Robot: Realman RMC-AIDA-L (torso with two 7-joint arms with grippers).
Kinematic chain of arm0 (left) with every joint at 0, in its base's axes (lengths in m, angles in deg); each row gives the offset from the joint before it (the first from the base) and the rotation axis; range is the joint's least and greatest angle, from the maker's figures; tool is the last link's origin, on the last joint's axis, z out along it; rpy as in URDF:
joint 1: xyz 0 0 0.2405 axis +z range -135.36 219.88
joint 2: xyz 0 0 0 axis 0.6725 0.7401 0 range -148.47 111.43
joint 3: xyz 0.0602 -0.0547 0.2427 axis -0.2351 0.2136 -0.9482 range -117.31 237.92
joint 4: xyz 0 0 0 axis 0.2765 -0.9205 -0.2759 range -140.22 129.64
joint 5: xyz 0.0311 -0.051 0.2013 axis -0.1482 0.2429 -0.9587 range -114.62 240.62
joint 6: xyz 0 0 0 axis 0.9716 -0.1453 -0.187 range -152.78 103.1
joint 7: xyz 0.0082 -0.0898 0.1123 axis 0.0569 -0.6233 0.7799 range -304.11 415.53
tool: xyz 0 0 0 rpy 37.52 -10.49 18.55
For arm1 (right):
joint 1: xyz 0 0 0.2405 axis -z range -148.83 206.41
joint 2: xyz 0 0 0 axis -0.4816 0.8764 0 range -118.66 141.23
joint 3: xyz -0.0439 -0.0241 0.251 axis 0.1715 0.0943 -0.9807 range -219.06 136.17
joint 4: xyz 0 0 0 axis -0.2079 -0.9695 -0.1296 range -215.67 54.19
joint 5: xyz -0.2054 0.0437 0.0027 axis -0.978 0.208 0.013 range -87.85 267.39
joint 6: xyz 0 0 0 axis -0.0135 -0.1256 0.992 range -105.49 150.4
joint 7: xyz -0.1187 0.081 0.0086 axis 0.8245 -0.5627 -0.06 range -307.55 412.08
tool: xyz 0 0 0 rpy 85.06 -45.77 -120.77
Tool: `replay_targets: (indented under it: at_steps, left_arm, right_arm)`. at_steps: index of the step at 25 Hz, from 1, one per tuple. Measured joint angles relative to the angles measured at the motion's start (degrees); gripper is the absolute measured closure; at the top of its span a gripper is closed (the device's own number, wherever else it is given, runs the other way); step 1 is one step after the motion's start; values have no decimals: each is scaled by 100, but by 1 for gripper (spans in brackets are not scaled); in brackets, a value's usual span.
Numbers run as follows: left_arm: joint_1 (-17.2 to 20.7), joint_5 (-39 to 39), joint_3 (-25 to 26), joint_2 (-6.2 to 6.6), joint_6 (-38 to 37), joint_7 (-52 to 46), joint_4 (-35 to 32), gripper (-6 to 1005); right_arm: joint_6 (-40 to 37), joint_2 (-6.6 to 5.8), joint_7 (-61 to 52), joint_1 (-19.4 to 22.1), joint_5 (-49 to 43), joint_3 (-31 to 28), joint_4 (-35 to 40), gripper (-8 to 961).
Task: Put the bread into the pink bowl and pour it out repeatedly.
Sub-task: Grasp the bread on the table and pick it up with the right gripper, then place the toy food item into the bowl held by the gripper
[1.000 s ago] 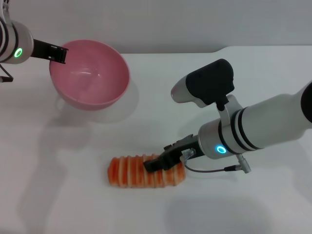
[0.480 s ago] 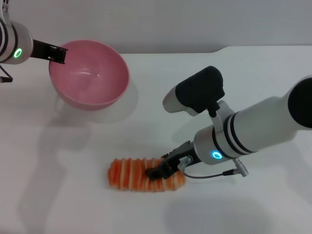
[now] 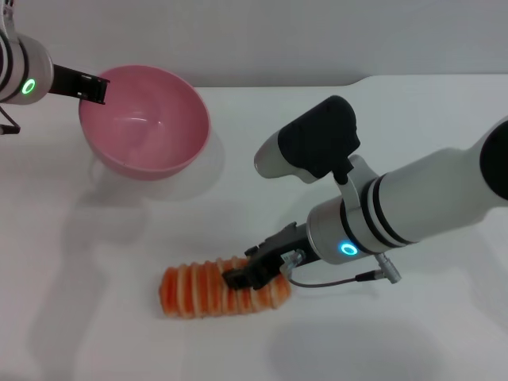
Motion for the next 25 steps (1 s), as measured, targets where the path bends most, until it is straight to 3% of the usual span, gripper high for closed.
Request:
replay_targets:
  at_steps: [10, 21, 25]
  left_arm:
    - [-5, -33, 0, 8, -48, 12, 26, 969]
    - [-17, -7, 0, 1, -140, 16, 168, 969]
    - [-13, 2, -39, -1, -142, 12, 173, 969]
  right_arm:
    - [234, -4, -12, 142, -155, -105, 529, 514]
    - [1246, -6, -217, 643, -765, -832, 2857, 609]
    - [1399, -5, -335, 679, -1129, -964, 3315, 638]
